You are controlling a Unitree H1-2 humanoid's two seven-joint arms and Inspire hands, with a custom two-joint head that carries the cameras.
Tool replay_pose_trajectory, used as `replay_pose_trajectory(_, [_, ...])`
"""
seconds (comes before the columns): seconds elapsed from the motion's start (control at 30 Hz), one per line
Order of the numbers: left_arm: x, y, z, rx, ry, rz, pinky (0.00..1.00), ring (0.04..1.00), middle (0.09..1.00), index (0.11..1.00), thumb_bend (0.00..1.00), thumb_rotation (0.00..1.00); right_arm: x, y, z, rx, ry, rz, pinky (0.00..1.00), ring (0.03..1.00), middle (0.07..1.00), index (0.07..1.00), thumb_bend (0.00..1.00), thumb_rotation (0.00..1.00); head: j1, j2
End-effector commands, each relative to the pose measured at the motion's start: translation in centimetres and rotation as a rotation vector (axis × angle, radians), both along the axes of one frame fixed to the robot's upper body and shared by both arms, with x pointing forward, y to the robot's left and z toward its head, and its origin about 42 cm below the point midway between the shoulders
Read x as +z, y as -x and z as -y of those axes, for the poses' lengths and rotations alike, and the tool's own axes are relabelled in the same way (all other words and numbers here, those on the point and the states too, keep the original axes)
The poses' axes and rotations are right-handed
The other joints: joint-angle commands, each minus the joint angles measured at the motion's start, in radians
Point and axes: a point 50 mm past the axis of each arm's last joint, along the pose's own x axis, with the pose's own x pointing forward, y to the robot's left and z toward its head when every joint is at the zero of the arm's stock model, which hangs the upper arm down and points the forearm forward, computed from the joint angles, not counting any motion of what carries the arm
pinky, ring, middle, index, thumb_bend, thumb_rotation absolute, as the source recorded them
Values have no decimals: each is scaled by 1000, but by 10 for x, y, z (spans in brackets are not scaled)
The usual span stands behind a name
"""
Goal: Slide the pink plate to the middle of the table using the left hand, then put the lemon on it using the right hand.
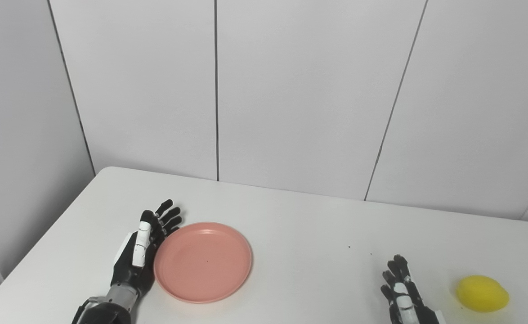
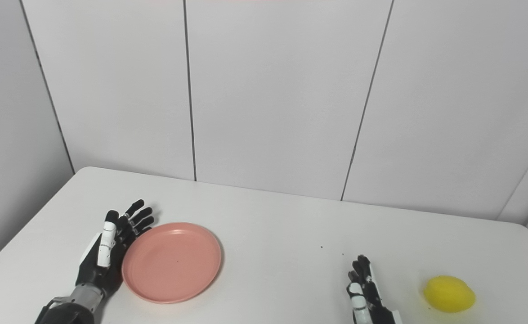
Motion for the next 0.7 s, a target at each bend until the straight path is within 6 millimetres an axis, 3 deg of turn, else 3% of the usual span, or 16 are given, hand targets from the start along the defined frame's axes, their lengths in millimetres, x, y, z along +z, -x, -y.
replay_pose_trajectory(0.0, [-9,7,3,-20,30,-41,923,907,906,901,841,1000,11,-4,-7,-6,-5,63,1000,977,992,997,481,845,-32,16])
replay_pose_trajectory(0.27, [-6,14,3,-33,31,-33,908,903,901,900,852,1000,13,-8,-23,-16,10,83,995,975,998,999,496,826,-129,52])
replay_pose_trajectory(0.67, [-14,24,12,-91,40,-45,905,897,892,885,835,1000,18,-12,-29,-34,42,81,1000,987,999,994,548,850,-167,77])
